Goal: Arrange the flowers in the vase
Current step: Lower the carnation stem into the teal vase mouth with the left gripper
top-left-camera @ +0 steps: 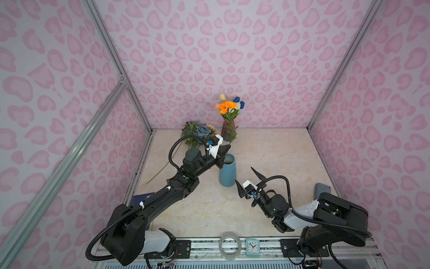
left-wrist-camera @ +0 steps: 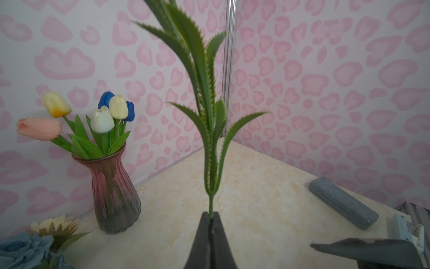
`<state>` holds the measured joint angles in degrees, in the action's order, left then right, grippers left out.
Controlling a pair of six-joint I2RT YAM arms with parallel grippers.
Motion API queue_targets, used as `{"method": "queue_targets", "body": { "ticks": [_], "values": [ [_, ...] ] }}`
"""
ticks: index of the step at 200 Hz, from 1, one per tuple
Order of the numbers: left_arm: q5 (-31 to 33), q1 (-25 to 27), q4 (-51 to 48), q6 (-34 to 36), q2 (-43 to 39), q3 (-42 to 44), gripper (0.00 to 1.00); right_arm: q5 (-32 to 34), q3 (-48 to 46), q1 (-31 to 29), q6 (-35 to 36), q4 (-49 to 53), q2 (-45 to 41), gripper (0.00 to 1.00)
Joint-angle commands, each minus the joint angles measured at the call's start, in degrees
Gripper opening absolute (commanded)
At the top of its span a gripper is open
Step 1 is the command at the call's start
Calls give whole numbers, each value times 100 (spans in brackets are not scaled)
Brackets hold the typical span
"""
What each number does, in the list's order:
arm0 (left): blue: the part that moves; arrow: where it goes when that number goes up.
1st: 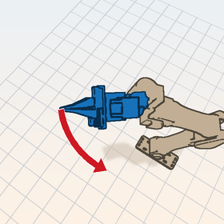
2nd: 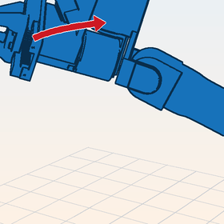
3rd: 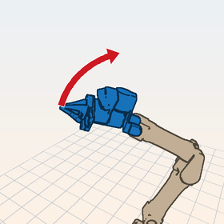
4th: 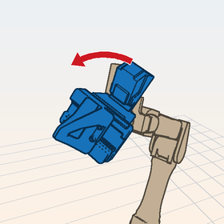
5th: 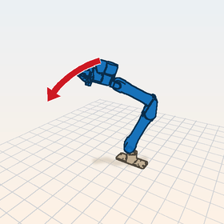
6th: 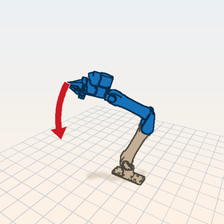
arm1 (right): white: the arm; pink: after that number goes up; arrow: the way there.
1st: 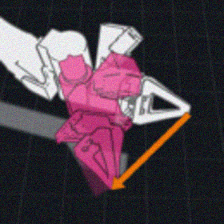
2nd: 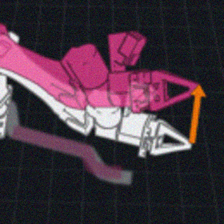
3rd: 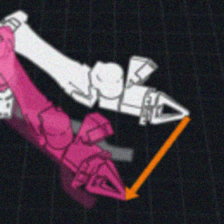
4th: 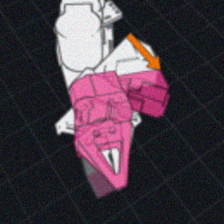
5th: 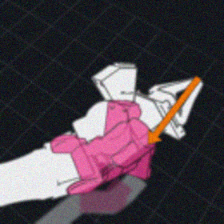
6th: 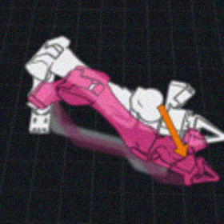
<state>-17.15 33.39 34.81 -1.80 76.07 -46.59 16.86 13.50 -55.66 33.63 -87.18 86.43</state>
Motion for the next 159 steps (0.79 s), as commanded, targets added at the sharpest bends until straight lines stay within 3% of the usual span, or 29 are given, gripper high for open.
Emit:
{"method": "queue_targets", "body": {
  "ticks": [1, 72, 121, 159],
  "values": [
    [307, 52, 347, 35, 13, 167, 3, 10, -13, -2, -5, -220, 61, 94],
    [618, 195, 637, -2, -53, 773, 3, 10, -5, -3, 4, -213, 139, 94],
    [607, 212, 664, 26, 28, 827, 13, 18, -5, -49, 56, -223, 168, 94],
    [590, 214, 500, 192, -56, 758, 28, 2, 17, -42, 48, -221, 226, 94]
  ]
}}
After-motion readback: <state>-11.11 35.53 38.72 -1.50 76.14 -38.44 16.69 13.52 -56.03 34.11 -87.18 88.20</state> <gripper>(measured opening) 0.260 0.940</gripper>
